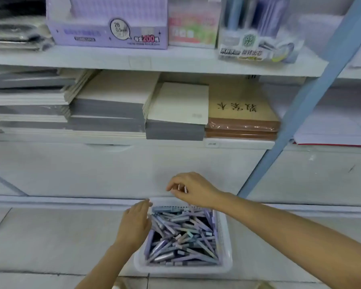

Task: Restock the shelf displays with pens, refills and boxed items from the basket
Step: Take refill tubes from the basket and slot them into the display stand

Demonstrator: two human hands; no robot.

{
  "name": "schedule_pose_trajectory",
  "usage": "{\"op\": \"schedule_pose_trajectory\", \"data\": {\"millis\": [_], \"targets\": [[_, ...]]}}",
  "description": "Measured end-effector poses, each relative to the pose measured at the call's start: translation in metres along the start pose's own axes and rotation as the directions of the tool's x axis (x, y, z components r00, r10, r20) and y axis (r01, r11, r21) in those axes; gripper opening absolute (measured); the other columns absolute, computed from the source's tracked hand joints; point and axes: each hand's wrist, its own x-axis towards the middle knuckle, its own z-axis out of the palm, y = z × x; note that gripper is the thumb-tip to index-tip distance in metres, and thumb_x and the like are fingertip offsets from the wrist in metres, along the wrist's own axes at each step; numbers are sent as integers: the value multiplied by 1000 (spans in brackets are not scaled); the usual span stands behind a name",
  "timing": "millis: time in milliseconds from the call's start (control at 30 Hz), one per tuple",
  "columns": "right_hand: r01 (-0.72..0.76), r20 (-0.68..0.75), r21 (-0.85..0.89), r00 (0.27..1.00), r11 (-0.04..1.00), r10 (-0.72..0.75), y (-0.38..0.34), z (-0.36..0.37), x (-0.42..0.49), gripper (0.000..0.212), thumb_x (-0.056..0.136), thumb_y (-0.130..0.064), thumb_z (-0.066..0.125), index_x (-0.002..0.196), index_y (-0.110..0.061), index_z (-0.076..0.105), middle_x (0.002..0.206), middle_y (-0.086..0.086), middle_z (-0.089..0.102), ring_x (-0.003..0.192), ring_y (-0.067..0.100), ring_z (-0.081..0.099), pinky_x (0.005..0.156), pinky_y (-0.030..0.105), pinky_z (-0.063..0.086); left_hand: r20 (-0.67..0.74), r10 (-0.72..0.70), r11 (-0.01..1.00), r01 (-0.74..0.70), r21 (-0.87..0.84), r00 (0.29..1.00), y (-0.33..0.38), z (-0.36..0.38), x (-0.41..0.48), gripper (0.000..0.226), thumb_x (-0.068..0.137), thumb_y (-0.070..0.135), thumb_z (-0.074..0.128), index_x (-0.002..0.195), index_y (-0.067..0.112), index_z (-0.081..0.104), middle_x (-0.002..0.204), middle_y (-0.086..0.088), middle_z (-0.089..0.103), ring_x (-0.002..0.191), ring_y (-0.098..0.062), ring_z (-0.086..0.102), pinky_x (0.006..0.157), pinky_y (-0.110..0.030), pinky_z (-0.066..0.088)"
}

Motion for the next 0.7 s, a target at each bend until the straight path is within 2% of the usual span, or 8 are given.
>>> {"op": "schedule_pose_trajectory", "data": {"millis": [133, 233, 300, 333, 400, 433, 567, 700], "targets": [[-200, 151, 56, 970, 978, 190, 40, 89, -6, 22, 94, -18, 57, 115, -16, 66, 109, 1, 67, 92, 14, 62, 90, 37, 51, 258, -116, 993, 104, 57, 959, -35, 50, -41, 54, 106, 28, 30, 155, 19, 10, 163, 5, 3, 149, -11, 12, 117, -25, 15], [-307, 197, 70, 937, 949, 288, 58, 135, -1, 21, 95, -21, 58, 115, -19, 63, 111, -2, 64, 91, 11, 60, 101, 36, 46, 293, -112, 994, 113, 12, 950, -47, 68, -54, 56, 106, 26, 31, 155, 20, 7, 163, 4, -5, 149, -11, 9, 117, -24, 14], [-346, 201, 58, 923, 937, 328, 64, 158, 9, 25, 95, -22, 56, 120, -17, 61, 117, 0, 62, 95, 15, 61, 93, 34, 49, 186, -89, 996, 92, -3, 978, -47, 69, -54, 55, 103, 21, 43, 153, 15, 22, 162, 0, 7, 147, -16, 22, 114, -24, 23], [-357, 196, 52, 919, 933, 341, 65, 168, 15, 28, 96, -24, 56, 122, -16, 59, 120, 2, 61, 100, 17, 60, 90, 34, 49, 141, -72, 997, 75, -14, 987, -46, 69, -53, 55, 95, 13, 58, 147, 9, 38, 157, -7, 25, 141, -23, 38, 109, -28, 36], [-363, 171, 9, 919, 932, 356, 67, 185, 25, 31, 95, -29, 57, 121, -13, 59, 120, 4, 59, 107, 21, 57, 88, 35, 47, 51, -39, 997, 42, -57, 998, -48, 71, -51, 56, 65, -5, 84, 118, 0, 67, 129, -15, 62, 110, -34, 66, 83, -41, 57], [-356, 156, -32, 921, 934, 357, 68, 193, 30, 32, 94, -32, 58, 118, -12, 59, 117, 4, 58, 107, 23, 55, 85, 34, 46, 5, -31, 998, 31, -60, 1000, -50, 73, -52, 57, 55, -10, 87, 109, 0, 71, 119, -14, 68, 101, -35, 69, 75, -44, 59], [-343, 137, -189, 919, 920, 371, 72, 209, 43, 39, 88, -44, 62, 109, -13, 54, 110, 5, 58, 96, 23, 56, 72, 35, 45, -65, -43, 992, 35, -121, 997, -56, 81, -50, 55, 57, -18, 79, 108, 1, 72, 120, -13, 68, 103, -34, 69, 82, -47, 57], [-338, 264, -153, 892, 929, 368, 82, 205, 47, 41, 83, -40, 70, 109, -17, 47, 106, 3, 59, 90, 23, 59, 66, 33, 41, -89, -79, 985, 64, -163, 993, -57, 83, -47, 52, 60, -20, 75, 107, 3, 73, 119, -11, 69, 104, -32, 69, 86, -45, 54]]}}
